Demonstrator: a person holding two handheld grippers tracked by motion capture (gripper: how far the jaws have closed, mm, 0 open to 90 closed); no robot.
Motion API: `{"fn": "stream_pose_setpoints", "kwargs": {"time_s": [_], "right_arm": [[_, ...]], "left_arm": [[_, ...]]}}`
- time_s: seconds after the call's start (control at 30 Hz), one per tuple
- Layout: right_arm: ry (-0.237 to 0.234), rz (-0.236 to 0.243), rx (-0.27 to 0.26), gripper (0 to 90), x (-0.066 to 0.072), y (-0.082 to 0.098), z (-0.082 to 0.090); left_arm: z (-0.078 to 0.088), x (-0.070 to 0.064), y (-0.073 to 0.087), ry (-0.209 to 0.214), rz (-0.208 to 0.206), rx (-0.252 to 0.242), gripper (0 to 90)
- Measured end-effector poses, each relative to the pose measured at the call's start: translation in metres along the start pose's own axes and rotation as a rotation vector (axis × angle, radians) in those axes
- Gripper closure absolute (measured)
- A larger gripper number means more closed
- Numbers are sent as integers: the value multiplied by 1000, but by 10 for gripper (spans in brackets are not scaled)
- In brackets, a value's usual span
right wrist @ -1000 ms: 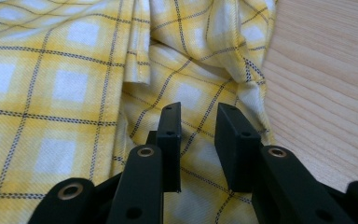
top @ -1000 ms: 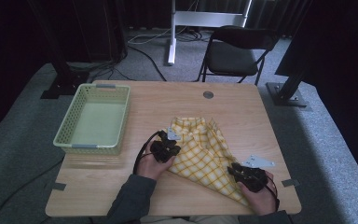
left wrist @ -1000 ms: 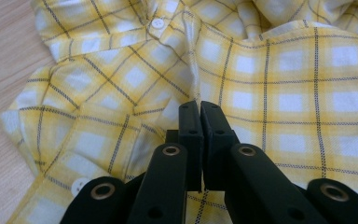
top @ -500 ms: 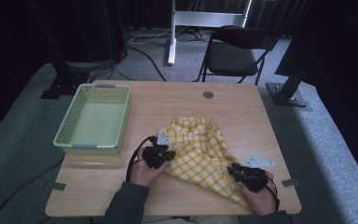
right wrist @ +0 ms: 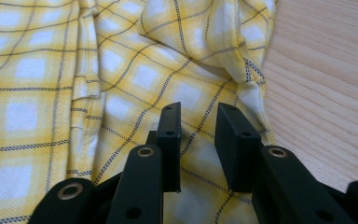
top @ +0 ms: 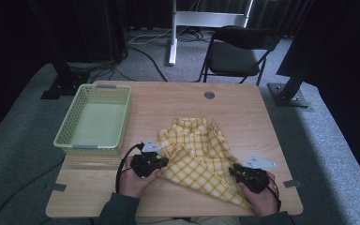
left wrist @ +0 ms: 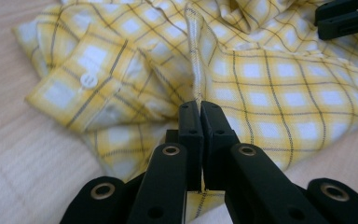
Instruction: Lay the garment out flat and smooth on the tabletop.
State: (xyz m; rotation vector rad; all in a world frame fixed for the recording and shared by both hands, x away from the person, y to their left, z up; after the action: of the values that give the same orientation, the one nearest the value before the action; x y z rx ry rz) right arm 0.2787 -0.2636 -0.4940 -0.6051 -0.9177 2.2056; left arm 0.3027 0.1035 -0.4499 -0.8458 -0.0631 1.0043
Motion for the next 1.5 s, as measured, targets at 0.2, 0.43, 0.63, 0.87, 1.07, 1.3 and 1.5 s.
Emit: {"fn": "stream_pose_setpoints", "kwargs": {"time_s": [0.2, 0.43, 0.63, 0.87, 1.07, 1.3, 1.5], "right_arm": [[0, -1, 0, 709, 0, 0, 0], [3, -4, 1, 706, 0, 0, 0], [0, -7, 1, 693, 0, -2, -2], [2, 1, 2, 669, -1, -8, -9], [-6, 1, 16, 632, -6, -17, -19], [-13, 9, 30, 622, -12, -26, -29], [-14, 6, 23, 620, -13, -26, -30]], "left_arm": [[10, 8, 22, -7, 48, 23, 882], [13, 6, 44, -94, 25, 65, 883], [10, 9, 49, -144, 19, 53, 880], [5, 17, 40, -232, -6, 18, 875], [0, 34, 28, -263, 26, -6, 857], [-1, 37, 20, -256, 52, 3, 775], [6, 33, 4, -181, 62, -41, 684]]}}
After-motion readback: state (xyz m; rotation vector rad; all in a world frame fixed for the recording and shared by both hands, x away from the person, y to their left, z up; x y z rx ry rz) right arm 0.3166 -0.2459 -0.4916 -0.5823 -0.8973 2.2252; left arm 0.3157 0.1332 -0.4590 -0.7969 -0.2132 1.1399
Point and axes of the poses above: each handheld gripper's, and its own axes: z roughly backward along the jaws, y roughly out of its underside, x roughly to its left, the point moved 1 cm from there along -z, roughly forward along the jaws, and after that the axes turned 12 degrees about z, right-handed, at the moved point
